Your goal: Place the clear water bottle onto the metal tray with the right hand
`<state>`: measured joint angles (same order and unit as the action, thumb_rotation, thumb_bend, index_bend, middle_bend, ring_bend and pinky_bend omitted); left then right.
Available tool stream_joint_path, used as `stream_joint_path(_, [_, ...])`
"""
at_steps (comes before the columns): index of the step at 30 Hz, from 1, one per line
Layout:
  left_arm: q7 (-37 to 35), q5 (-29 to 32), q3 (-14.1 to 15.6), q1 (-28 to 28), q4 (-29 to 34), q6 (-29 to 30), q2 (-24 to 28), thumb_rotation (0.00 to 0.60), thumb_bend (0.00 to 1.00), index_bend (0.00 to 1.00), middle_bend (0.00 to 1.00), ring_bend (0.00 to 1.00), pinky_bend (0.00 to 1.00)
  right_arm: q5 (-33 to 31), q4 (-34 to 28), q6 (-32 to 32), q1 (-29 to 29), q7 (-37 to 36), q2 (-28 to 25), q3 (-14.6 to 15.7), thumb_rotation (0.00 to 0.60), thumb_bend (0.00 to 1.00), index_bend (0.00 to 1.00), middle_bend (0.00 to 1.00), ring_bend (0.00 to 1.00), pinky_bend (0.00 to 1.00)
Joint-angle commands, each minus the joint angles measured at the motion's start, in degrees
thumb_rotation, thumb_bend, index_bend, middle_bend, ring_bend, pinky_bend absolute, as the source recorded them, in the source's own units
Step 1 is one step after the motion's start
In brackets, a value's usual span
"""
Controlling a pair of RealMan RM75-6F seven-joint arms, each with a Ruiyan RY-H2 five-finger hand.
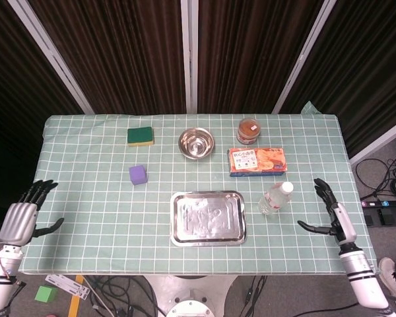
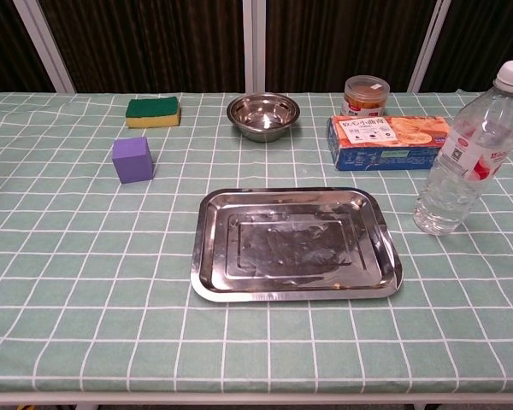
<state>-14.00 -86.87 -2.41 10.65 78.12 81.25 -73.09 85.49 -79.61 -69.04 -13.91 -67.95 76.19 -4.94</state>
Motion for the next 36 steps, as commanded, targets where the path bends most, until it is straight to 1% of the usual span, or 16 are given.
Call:
stream_joint_path(1, [-0.33, 0.09, -0.11, 0.02, -0.25, 0.03, 0.15, 0.552, 0.26, 0.19, 0.21, 0.11, 0.19, 2.07, 6.23, 2.81, -2.85, -0.94, 6.14, 0.45, 0.600, 0.00, 0.00, 0.02, 0.00, 0.00])
stream_joint_path(5, [-0.88, -0.01, -0.04, -0.08, -0.92, 0.20, 0.24, 0.553, 0.26, 0.19, 0.21, 0.11, 0.19, 2.10, 9.31, 4.49, -4.61, -1.49, 8.88, 0.50, 0.600, 0.00, 0.00, 0.03, 0.00, 0.00])
stream_joint_path(9, [-1.04, 0.03, 0.17, -0.03, -1.72, -0.21, 0.04, 0.555, 0.26, 0.19, 0.21, 0.11, 0.19, 2.83, 11.04, 4.95, -6.07, -1.29, 10.94, 0.70, 0.600, 0.00, 0.00, 0.04, 0.00, 0.00])
stream_joint_path(12, [-1.42, 0.15, 0.19, -0.14, -2.25, -0.17, -0.21, 0.554, 0.26, 0.19, 0.21, 0.11, 0.19, 2.63, 11.66, 4.87, -7.17, -0.29, 12.18, 0.03, 0.600, 0.00, 0.00, 0.06, 0.00, 0.00])
stream_joint_path(15, [-1.58, 0.25, 0.08, -0.03, -2.50, -0.30, -0.33, 0.552, 0.26, 0.19, 0.21, 0.11, 0.19, 1.28, 12.03, 5.69, -7.97, 0.90, 12.94, -0.84, 0.600, 0.00, 0.00, 0.10, 0.00, 0.00])
stream_joint_path(17, [-1.66, 0.33, 0.02, 0.03, -2.61, -0.39, -0.32, 0.553, 0.26, 0.19, 0.21, 0.11, 0.19, -0.10, 12.30, 6.76, -8.55, 2.04, 13.47, -1.52, 0.600, 0.00, 0.06, 0.15, 0.02, 0.01])
stream_joint_path(20, [-1.75, 0.40, -0.03, 0.01, -2.74, -0.37, -0.25, 0.553, 0.26, 0.19, 0.21, 0.11, 0.19, -1.96, 12.57, 7.54, -8.98, 4.15, 14.43, -2.44, 0.600, 0.00, 0.23, 0.26, 0.09, 0.09])
stream_joint_path(25, [-1.65, 0.49, 0.02, -0.04, -2.74, -0.44, -0.17, 0.554, 0.26, 0.18, 0.21, 0.11, 0.19, -3.80, 12.68, 9.06, -9.89, 5.89, 15.27, -3.40, 0.600, 0.00, 0.46, 0.38, 0.20, 0.21])
stream_joint_path(27, [-1.60, 0.42, 0.11, -0.16, -2.73, -0.27, -0.22, 0.554, 0.26, 0.19, 0.21, 0.11, 0.19, -4.00, 12.58, 9.28, -10.10, 6.02, 15.29, -3.57, 0.600, 0.00, 0.50, 0.41, 0.22, 0.24])
stream_joint_path(30, [-1.50, 0.48, 0.06, -0.08, -2.67, -0.38, -0.30, 0.558, 0.26, 0.19, 0.21, 0.11, 0.19, -4.13, 12.14, 8.70, -10.20, 6.48, 15.10, -4.02, 0.600, 0.05, 0.56, 0.44, 0.25, 0.27])
stream_joint_path(33, [-1.34, 0.39, 0.09, -0.10, -2.51, -0.29, -0.36, 0.556, 0.26, 0.18, 0.21, 0.11, 0.19, -3.89, 10.56, 7.43, -10.11, 7.18, 14.22, -4.50, 0.600, 0.10, 0.58, 0.45, 0.26, 0.28])
stream_joint_path(36, [-1.19, 0.27, 0.12, -0.15, -2.29, -0.10, -0.38, 0.555, 0.26, 0.19, 0.21, 0.11, 0.19, -3.41, 7.51, 6.17, -10.09, 7.93, 12.58, -5.04, 0.600, 0.10, 0.58, 0.46, 0.26, 0.29])
